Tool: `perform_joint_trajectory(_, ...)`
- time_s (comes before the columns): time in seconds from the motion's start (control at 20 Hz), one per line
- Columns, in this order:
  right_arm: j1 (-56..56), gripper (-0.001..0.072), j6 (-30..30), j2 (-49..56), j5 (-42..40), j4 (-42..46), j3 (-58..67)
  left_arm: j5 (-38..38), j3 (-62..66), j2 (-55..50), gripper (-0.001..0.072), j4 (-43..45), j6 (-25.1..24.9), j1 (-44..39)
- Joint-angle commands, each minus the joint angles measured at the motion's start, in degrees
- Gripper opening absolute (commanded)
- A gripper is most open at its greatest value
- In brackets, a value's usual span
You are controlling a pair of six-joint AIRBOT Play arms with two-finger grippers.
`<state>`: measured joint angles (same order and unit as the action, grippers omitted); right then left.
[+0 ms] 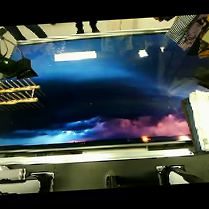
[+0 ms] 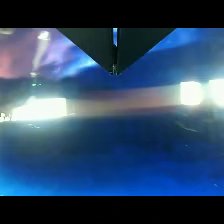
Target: Fold the clothes and pants, and hang the long-sleeved shirts on hangers.
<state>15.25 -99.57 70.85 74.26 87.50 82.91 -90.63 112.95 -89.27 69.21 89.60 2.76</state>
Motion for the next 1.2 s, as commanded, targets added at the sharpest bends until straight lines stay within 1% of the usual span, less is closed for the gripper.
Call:
perform_joint_trajectory(0.0,-16.22,0.0034,9.51,0.68,-1.55,-5.60,1.22,1.70,-0.02,0.70,0.0018,3.96,-5.38,-4.37)
perform_joint_trajectory(0.05,-19.87,0.0034,9.62,1.01,-1.27,-4.98,1.22,1.77,-0.31,0.70,0.0018,3.98,-6.25,-5.64)
perform_joint_trajectory(0.15,-25.20,0.0033,9.55,1.86,-0.70,-4.09,1.22,2.43,-3.17,1.09,0.0018,3.96,-6.27,-7.69)
perform_joint_trajectory(0.25,-26.97,0.0033,9.33,2.91,-0.76,-4.33,1.22,6.97,-9.99,3.63,0.0018,3.96,-6.27,-8.90)
perform_joint_trajectory(0.4,-26.86,0.0033,9.84,4.46,-0.66,-4.74,1.16,15.98,-22.53,9.51,0.0017,3.96,-6.38,-8.92)
perform_joint_trajectory(0.5,-26.86,0.0033,10.97,5.60,-0.11,-4.85,1.16,19.10,-27.98,12.20,0.0018,4.00,-8.81,-8.92)
perform_joint_trajectory(0.6,-26.86,0.0033,10.93,6.64,0.59,-4.76,1.11,18.97,-29.86,12.72,0.0018,4.59,-9.75,-8.92)
perform_joint_trajectory(0.75,-26.86,0.0035,10.93,6.99,0.17,-4.15,1.11,17.35,-29.90,12.52,0.0021,5.01,-9.53,-8.92)
perform_joint_trajectory(0.95,-26.86,0.0035,10.88,6.99,2.51,-2.84,1.11,17.40,-29.88,12.50,0.0020,4.96,-9.70,-8.92)
perform_joint_trajectory(1.15,-26.86,0.0035,10.88,6.99,2.10,-2.84,1.11,17.40,-29.88,12.50,0.0021,4.96,-9.70,-8.92)
